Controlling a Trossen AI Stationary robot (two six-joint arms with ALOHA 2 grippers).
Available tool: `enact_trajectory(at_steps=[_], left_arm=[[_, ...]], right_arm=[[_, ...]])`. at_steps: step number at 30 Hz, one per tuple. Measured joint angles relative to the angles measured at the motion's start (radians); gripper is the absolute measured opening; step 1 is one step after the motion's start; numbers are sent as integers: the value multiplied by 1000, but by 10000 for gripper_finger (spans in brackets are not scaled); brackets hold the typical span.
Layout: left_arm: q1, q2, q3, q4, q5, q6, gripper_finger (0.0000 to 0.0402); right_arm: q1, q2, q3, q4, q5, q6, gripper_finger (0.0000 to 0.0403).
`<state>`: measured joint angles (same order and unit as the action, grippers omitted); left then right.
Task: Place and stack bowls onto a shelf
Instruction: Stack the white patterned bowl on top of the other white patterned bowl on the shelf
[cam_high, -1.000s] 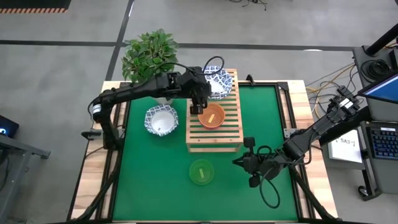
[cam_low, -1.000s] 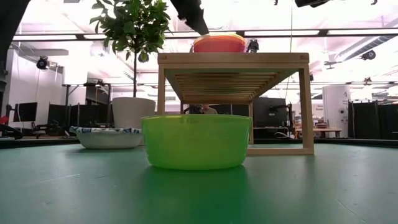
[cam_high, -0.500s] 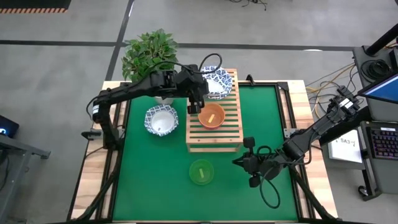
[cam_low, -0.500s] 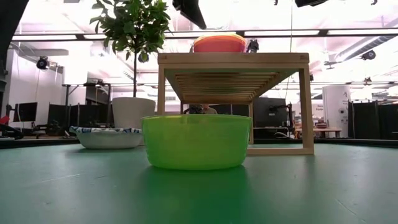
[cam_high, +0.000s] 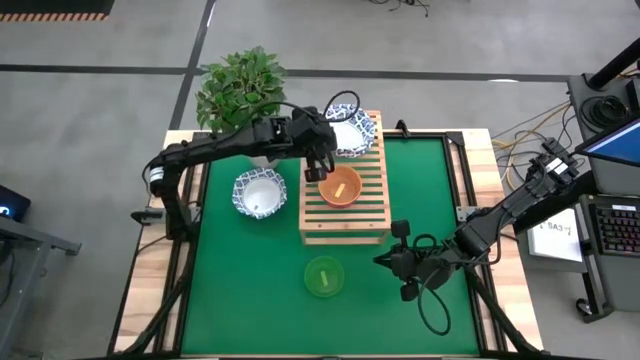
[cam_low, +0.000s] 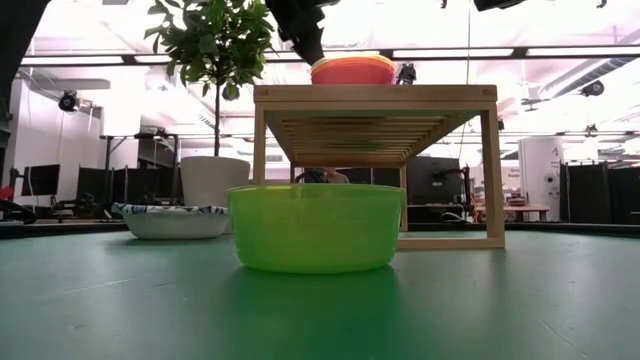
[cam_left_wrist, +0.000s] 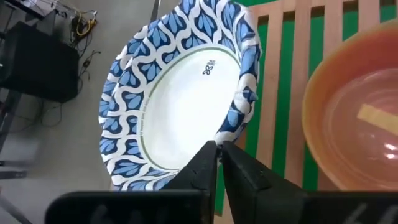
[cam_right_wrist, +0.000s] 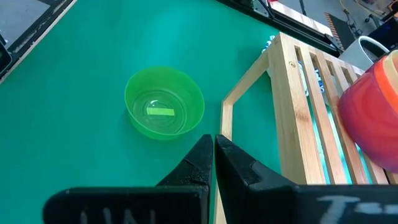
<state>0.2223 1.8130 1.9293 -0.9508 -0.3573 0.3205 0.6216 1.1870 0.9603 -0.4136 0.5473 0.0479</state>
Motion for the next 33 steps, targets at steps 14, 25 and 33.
enact_trajectory(at_steps=[14, 25, 33], left_arm=[[-7, 18, -29, 40, 0, -18, 1], [9, 17, -30, 42, 0, -37, 1], [34, -5, 32, 58, 0, 8, 1]], right_arm=[[0, 0, 0, 31, 3, 1, 9], [0, 0, 0, 30, 3, -21, 9], [0, 0, 0, 30, 3, -38, 9]])
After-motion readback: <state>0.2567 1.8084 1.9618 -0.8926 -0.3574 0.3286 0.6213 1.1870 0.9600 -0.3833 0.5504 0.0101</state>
